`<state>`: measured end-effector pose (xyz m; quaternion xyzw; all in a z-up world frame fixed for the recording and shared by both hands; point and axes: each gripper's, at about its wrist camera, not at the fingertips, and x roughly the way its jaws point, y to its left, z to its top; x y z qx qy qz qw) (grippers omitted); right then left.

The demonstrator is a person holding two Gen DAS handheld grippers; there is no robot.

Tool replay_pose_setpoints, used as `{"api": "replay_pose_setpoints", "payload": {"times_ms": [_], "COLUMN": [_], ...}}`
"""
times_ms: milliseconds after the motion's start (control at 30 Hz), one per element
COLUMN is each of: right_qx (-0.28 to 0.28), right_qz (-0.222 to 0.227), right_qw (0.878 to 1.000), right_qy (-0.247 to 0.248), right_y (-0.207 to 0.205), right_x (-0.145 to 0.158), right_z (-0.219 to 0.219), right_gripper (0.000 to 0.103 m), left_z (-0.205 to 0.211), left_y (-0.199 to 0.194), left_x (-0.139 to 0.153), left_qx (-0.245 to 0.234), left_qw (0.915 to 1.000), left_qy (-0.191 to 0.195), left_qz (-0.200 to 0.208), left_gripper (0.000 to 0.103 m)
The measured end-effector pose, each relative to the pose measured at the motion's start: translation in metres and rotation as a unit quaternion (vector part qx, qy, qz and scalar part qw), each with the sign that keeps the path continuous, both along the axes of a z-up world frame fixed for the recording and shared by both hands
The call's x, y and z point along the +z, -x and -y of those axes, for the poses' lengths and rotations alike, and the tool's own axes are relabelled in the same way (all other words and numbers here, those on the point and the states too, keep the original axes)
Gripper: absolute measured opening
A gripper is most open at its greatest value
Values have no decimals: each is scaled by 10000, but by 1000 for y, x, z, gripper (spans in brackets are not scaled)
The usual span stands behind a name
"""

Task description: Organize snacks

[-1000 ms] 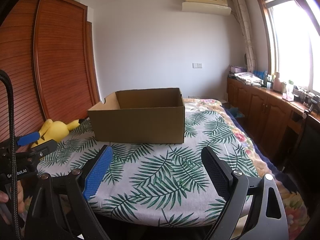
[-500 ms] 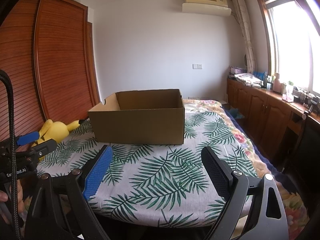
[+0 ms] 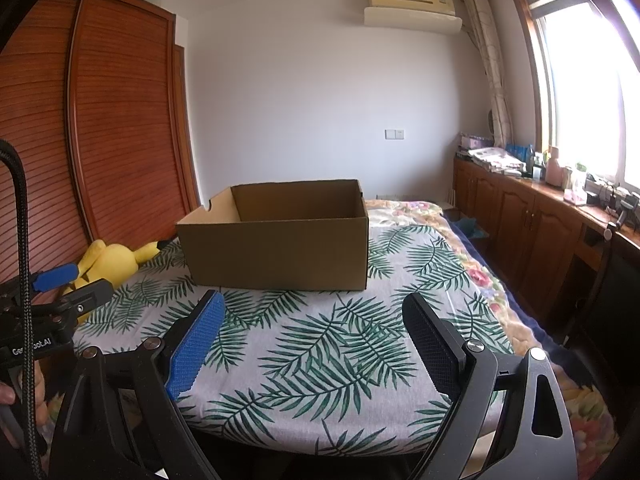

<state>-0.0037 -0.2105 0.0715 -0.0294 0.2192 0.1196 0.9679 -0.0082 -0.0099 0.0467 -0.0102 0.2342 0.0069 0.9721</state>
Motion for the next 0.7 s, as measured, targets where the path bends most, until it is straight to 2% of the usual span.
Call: {"api": "replay_pose_setpoints", "payload": {"times_ms": [700], "right_qx": [-1], "right_qz": [-19], "right_qw": [10000], "right_qy": [12], "right_y": [0], "right_x": [-1], "right_z": [1], "right_gripper": [92], "left_z": [-1], "left_y": [-1], "left_x": [-2], "left_qx": [-3], "left_qw": [10000], "left_qy": [21], "left_qz": [-34], "left_gripper": [83]}}
